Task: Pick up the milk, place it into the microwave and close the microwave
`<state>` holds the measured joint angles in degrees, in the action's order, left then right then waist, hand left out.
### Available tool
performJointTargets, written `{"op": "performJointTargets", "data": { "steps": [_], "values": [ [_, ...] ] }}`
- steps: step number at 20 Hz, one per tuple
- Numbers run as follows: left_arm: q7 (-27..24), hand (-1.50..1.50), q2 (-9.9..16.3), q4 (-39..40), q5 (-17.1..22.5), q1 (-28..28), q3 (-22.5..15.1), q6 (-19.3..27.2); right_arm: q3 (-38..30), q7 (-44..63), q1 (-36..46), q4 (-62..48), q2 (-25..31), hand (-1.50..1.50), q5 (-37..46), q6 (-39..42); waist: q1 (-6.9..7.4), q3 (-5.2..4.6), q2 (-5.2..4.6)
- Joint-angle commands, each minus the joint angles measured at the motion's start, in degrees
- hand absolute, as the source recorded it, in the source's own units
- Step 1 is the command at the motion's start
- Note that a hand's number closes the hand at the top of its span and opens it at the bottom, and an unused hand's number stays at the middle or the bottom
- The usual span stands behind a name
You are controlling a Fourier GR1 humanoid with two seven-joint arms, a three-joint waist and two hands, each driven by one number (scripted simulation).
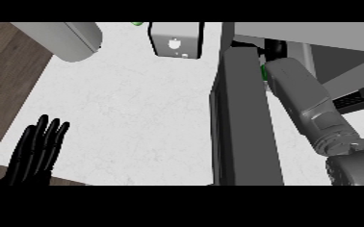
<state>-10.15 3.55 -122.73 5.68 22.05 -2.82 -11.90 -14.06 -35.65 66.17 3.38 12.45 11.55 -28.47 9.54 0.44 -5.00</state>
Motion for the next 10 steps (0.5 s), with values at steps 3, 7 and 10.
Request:
{"op": "performJointTargets", "data": {
  "steps": [3,7,10],
  "values": [
    [0.1,-1.50,-0.8,0.5,-1.9,-0.8,-1.4,0.8,-0.9,-1.8,-1.7,0.6,0.0,-1.50,-0.8,1.8,-0.57,-0.06,0.60],
    [1.4,-1.50,-1.5,0.7,-2.6,-1.4,-2.6,1.6,-1.2,-2.2,-1.9,0.8,0.7,-1.50,-1.0,3.6,-0.97,-0.06,0.77],
    [1.5,-1.50,-1.4,0.2,-3.1,-0.9,-3.8,1.0,-1.5,-3.1,-3.0,0.7,2.4,-1.50,-1.4,7.0,-1.14,-0.03,0.95]
  ]
}}
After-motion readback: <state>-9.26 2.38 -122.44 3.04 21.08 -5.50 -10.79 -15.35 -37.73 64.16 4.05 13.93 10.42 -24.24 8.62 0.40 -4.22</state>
